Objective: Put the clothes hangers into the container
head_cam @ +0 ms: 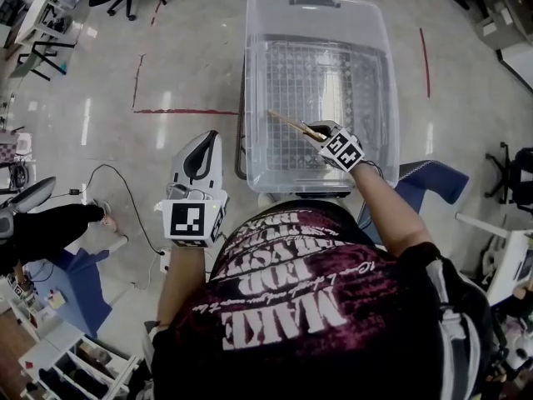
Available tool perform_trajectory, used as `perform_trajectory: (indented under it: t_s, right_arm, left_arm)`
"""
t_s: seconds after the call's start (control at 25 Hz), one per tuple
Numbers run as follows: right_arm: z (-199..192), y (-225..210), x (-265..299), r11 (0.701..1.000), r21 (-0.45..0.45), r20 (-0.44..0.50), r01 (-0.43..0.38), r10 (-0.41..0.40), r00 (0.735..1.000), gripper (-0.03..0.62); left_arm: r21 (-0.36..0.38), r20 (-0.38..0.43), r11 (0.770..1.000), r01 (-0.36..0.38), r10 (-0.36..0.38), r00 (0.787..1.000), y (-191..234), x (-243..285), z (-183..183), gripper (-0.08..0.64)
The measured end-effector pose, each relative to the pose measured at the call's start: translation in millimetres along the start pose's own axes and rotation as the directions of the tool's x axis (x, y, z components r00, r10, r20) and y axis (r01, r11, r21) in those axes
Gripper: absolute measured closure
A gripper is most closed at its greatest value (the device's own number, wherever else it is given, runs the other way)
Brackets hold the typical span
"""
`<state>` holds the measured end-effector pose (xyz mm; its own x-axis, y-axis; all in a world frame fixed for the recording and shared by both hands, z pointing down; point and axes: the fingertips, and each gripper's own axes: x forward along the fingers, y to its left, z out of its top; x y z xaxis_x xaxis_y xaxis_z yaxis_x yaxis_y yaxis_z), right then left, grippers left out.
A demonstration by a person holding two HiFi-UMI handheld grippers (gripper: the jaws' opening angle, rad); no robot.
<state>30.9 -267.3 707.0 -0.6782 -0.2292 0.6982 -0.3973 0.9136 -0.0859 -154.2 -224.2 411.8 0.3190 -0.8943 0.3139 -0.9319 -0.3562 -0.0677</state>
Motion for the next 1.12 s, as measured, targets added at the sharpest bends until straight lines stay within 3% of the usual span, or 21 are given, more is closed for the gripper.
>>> perform_trajectory:
  t_s: [0.12,0.32,0.52,0.6,0.68,0.88,1.12]
  right_arm:
    - [-9,3,-2,1.000,-0.025,-0.022,-0.009,0.009,1.000,0.519]
    - [-19,7,4,0.999,0.042,-0.070,-0.026,0.029,0.997,0.502]
    - [-44,6,20,0.998,0.062,-0.183,-0.014,0.025,0.983,0.486]
    - [-47,-2,20,0.995,0.095,-0.176,-0.008,0.025,0.984,0.488]
    - [-48,-13,17,0.983,0.183,-0.144,-0.003,0.030,0.989,0.495]
    - [-44,-27,6,0.923,0.384,-0.055,-0.029,0.054,0.997,0.479]
    - [-57,-23,19,0.935,0.353,-0.115,-0.033,0.078,0.990,0.477]
  left_arm:
    - [0.002,-0.001,1.000,0.010,-0.010,1.000,-4,-2,-3,0.552]
    - [-0.001,-0.004,1.000,0.024,-0.024,1.000,-9,-4,-7,0.554]
    - [-0.008,-0.016,0.999,0.039,-0.039,0.999,-16,-7,-13,0.554]
    - [-0.008,-0.017,0.999,0.046,-0.046,0.999,-20,-7,-14,0.552]
    - [-0.006,-0.017,0.999,0.050,-0.050,0.999,-22,-6,-14,0.552]
    - [-0.001,-0.021,0.999,0.048,-0.048,0.999,-21,-9,-15,0.552]
    - [0.005,-0.036,0.998,0.062,-0.062,0.997,-30,-7,-18,0.552]
